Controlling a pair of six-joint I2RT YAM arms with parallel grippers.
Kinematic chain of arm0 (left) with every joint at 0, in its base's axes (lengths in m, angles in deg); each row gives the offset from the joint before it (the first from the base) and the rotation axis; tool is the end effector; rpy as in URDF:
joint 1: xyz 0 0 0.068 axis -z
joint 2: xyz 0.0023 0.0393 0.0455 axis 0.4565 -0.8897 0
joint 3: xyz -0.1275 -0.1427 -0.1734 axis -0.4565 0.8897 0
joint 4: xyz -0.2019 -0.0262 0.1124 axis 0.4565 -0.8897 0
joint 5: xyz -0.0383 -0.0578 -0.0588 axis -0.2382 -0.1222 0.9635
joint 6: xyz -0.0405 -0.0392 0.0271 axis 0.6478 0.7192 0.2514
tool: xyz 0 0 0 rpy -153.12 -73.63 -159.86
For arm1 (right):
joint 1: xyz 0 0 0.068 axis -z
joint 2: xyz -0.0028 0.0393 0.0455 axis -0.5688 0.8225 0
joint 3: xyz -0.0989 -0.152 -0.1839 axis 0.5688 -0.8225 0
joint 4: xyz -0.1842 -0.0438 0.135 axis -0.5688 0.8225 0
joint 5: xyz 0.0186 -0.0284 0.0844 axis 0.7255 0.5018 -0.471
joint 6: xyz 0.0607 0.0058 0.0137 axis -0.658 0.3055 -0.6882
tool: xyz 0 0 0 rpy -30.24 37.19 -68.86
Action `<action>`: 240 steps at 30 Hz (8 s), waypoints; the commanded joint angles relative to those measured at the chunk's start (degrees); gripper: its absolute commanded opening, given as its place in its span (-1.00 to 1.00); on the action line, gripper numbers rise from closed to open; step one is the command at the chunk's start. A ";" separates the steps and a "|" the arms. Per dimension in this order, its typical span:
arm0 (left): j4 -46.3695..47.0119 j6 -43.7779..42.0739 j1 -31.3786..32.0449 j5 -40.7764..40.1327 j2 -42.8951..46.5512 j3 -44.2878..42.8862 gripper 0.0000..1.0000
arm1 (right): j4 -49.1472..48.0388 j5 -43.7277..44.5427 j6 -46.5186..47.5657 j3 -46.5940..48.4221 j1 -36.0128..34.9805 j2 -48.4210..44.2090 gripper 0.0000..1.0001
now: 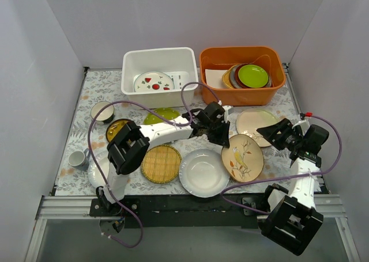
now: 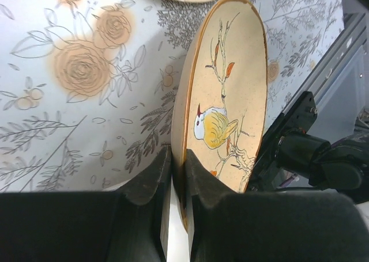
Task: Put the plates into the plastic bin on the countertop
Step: Pick up the plate from the corner of the board, then place the plate in the plastic bin.
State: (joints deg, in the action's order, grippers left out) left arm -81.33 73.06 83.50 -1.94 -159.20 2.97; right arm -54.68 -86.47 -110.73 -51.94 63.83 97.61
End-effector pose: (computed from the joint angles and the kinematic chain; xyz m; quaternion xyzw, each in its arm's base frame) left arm 0.2216 -0.3594 0.2021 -0.0610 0.9215 -0.3828 0.0250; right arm 0.1651 -0.0518 0.2195 0.2123 0.7986 0.3498 0.4413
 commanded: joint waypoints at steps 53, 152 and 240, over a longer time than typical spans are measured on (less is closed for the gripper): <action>2.68 2.17 -24.17 9.23 38.23 17.55 -1.00 | -60.06 3.98 -32.03 -11.25 -39.10 13.04 0.18; -22.28 -12.33 -51.85 8.52 55.10 36.01 0.96 | -10.60 15.22 -22.11 91.30 -56.68 72.52 -0.97; -22.64 -12.42 -51.94 8.44 54.66 36.53 0.96 | -6.74 38.86 -22.64 97.82 -61.69 87.93 0.17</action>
State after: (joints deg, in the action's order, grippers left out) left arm -103.62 61.24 31.81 6.09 -105.01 39.49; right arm -59.31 -48.26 -132.94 43.29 1.91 188.03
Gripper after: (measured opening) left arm 0.982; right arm 0.568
